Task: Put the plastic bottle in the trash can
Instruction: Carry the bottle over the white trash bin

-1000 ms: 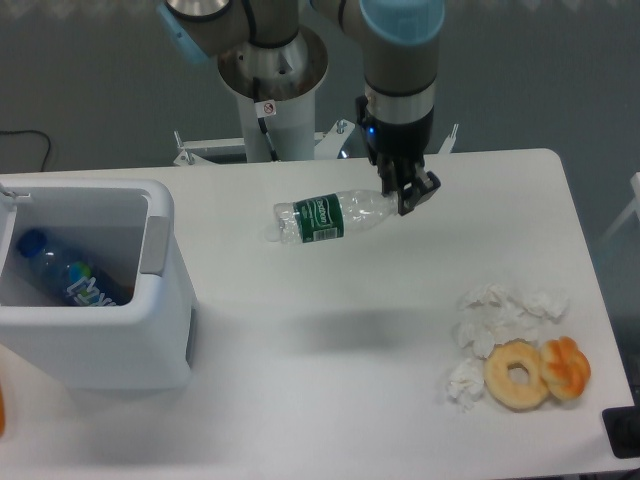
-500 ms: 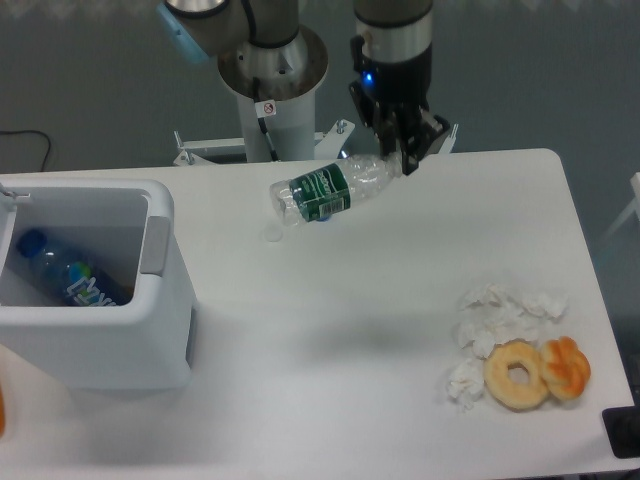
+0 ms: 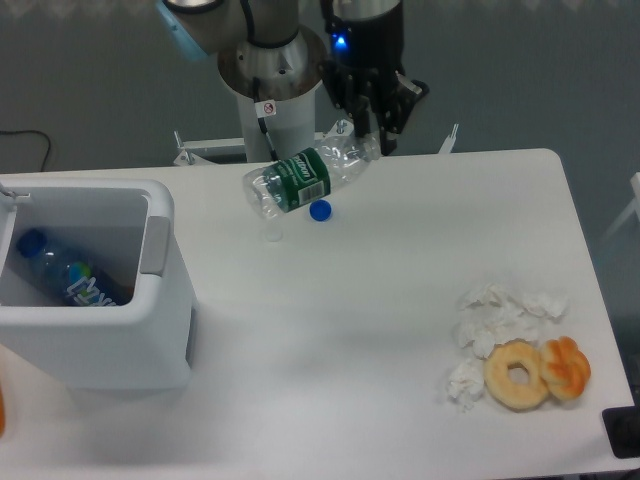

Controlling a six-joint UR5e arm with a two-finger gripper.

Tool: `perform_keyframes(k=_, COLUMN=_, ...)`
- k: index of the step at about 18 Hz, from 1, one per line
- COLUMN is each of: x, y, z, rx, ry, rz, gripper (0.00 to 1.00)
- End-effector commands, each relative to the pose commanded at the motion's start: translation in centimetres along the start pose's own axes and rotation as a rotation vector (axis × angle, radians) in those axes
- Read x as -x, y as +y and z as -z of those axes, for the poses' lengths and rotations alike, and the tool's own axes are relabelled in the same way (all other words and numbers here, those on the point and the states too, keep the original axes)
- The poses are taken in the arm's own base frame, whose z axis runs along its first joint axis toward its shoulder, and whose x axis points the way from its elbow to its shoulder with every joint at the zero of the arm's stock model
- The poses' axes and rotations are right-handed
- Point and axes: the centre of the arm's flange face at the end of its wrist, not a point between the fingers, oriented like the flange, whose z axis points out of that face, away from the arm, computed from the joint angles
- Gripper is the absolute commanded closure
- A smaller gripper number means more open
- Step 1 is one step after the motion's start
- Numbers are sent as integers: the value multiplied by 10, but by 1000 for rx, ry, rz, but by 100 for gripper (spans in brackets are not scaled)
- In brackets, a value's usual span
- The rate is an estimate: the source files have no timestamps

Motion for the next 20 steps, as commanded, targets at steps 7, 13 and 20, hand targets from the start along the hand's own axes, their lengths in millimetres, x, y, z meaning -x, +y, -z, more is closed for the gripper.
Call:
perform_keyframes(k=7, x=-20, y=-31, z=1, rx=-29, ry=-6, rz=-28, gripper=64)
perform_keyframes(k=13, x=-53, y=-70, z=0, rx=-55, ry=17, rz=-124, gripper=64)
perform_keyframes(k=20, x=-76, y=-97, z=2, rx=-80, ry=21, rz=-191, gripper=64)
